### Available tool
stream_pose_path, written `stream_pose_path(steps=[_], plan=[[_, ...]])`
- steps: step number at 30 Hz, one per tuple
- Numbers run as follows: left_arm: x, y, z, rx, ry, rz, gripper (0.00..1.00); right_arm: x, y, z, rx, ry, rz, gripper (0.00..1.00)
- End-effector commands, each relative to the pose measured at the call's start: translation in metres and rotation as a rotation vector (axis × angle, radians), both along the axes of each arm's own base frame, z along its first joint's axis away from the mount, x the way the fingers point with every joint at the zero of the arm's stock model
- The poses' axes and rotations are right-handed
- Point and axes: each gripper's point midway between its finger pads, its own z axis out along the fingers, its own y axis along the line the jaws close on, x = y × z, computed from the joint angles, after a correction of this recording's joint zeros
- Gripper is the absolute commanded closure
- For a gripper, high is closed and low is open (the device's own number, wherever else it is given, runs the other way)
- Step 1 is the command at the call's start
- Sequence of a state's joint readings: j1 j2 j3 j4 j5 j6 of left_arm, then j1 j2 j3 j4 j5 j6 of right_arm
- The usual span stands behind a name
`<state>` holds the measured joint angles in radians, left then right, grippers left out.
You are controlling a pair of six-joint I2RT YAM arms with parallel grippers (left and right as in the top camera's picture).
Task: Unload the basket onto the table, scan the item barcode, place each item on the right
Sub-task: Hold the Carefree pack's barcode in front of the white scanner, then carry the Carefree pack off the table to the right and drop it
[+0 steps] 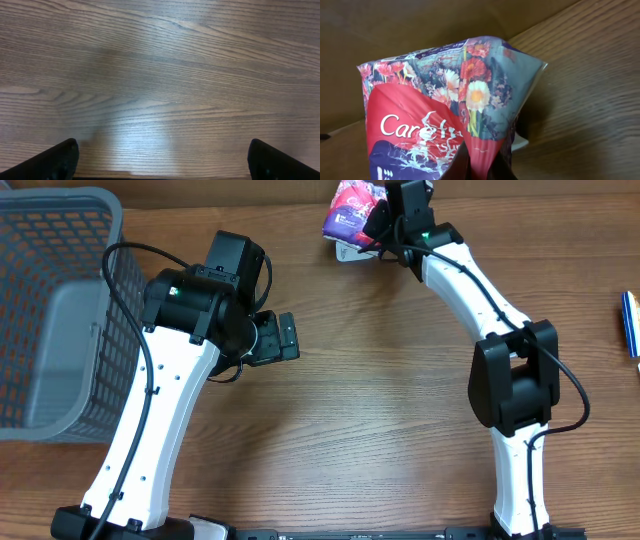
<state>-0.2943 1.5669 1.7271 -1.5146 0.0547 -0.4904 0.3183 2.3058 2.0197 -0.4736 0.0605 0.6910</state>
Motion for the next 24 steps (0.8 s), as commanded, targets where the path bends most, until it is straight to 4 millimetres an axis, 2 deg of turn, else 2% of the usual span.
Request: stream_pose_path(steps=[1,3,4,6,8,10,11,12,13,14,15,16,17,18,21,24], plan=[[0.001,0.001,0.007,0.003,-0.027,-0.014,0.0,0.002,-0.052,0.117,0.022,-0.193,-0.087,0.96],[0.001,0.001,0.007,0.003,-0.027,-0.014,0.0,-0.002,-0.082,0.142,0.024,-0.219,-0.133,0.96],[0.001,0.001,0.007,0.003,-0.027,-0.014,0.0,-0.008,-0.11,0.158,0.021,-0.23,-0.176,0.96],[0.001,0.001,0.007,0.003,-0.027,-0.014,0.0,-0.018,-0.156,0.174,0.01,-0.228,-0.254,0.96],[0.001,0.001,0.007,0.003,-0.027,-0.014,0.0,-0.033,-0.218,0.177,-0.022,-0.191,-0.371,0.96],[0.001,0.001,0.007,0.003,-0.027,-0.014,0.0,-0.053,-0.28,0.165,-0.064,-0.113,-0.5,0.96],[0.001,0.001,0.007,0.003,-0.027,-0.014,0.0,-0.074,-0.324,0.15,-0.097,-0.033,-0.595,0.96],[0.001,0.001,0.007,0.002,-0.027,-0.014,0.0,-0.085,-0.345,0.141,-0.112,0.008,-0.643,0.96],[0.001,0.001,0.007,0.003,-0.027,-0.014,0.0,-0.104,-0.378,0.127,-0.132,0.074,-0.716,0.96],[0.001,0.001,0.007,0.003,-0.027,-0.014,0.0,-0.113,-0.391,0.122,-0.136,0.101,-0.745,0.96],[0.001,0.001,0.007,0.003,-0.027,-0.014,0.0,-0.133,-0.42,0.107,-0.135,0.164,-0.806,0.96],[0.001,0.001,0.007,0.003,-0.027,-0.014,0.0,-0.14,-0.431,0.102,-0.134,0.187,-0.827,0.96],[0.001,0.001,0.007,0.003,-0.027,-0.014,0.0,-0.159,-0.455,0.089,-0.128,0.241,-0.88,0.96],[0.001,0.001,0.007,0.003,-0.027,-0.014,0.0,-0.168,-0.465,0.082,-0.124,0.267,-0.903,0.96],[0.001,0.001,0.007,0.003,-0.027,-0.014,0.0,-0.214,-0.516,0.05,-0.109,0.395,-1.006,0.96],[0.001,0.001,0.007,0.003,-0.027,-0.014,0.0,-0.24,-0.546,0.024,-0.095,0.468,-1.051,0.94]])
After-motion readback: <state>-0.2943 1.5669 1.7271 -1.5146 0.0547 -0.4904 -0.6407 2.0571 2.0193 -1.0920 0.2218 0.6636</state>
